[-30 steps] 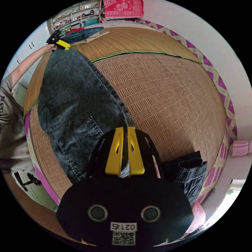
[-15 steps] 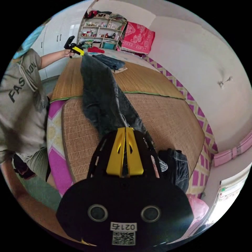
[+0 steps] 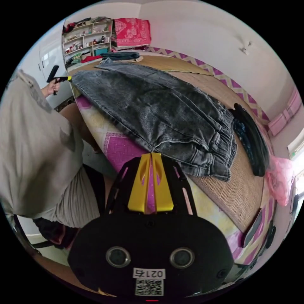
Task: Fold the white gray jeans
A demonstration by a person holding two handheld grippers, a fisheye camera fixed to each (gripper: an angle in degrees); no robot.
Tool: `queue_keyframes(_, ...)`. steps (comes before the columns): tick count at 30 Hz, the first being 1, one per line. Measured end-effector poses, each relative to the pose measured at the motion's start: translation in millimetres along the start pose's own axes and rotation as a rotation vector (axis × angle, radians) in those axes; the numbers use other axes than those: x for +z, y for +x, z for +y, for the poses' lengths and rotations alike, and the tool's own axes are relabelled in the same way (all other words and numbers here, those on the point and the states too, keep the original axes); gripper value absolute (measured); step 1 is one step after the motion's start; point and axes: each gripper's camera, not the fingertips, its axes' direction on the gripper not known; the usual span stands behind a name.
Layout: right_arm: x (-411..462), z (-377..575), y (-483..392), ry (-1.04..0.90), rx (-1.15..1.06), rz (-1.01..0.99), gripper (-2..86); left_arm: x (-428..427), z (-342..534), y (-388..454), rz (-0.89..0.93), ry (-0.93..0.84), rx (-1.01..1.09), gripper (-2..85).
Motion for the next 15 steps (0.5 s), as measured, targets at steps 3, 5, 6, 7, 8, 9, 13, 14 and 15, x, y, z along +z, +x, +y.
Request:
queue_keyframes(3,-15.8,9.7,-1.2,0.0,0.011,-0.083,-1.0,-40.8,11.7,-1.9,-0.032,0.085,-0.019,-0.4)
queue_keyframes(5,-41.7,23.1,0.6,0.164,0.028,-0.158,-1.0,-86.8,21.2,-6.3,-0.135,0.257,-0.055,0.2)
queue_keyframes(6,-46.6,26.1,2.8,0.208,0.045,-0.166,-1.0,-94.5,21.9,-8.8,-0.167,0.282,-0.068,0.6)
queue_keyframes(7,-52.1,30.4,7.3,0.277,0.081,-0.166,-1.0,-101.3,19.2,-16.1,-0.234,0.282,-0.1,1.0)
queue_keyframes(8,-51.3,31.3,10.4,0.308,0.109,-0.139,-1.0,-95.2,12.1,-29.0,-0.319,0.196,-0.155,1.1)
queue_keyframes(9,-48.7,30.4,11.4,0.309,0.117,-0.121,-1.0,-88.0,8.5,-38.5,-0.367,0.121,-0.194,0.6)
queue_keyframes(13,2.8,13.0,22.0,0.182,0.16,-0.032,-1.0,-87.6,-1.8,-74.0,-0.466,0.036,-0.244,-0.8)
queue_keyframes(14,25.2,8.9,27.1,0.097,0.176,-0.019,-1.0,-87.9,-8.4,-82.6,-0.49,-0.002,-0.25,-0.9)
queue_keyframes(15,37.7,7.4,29.7,0.041,0.187,-0.006,-1.0,-87.4,-11.7,-86.6,-0.485,-0.023,-0.241,-0.9)
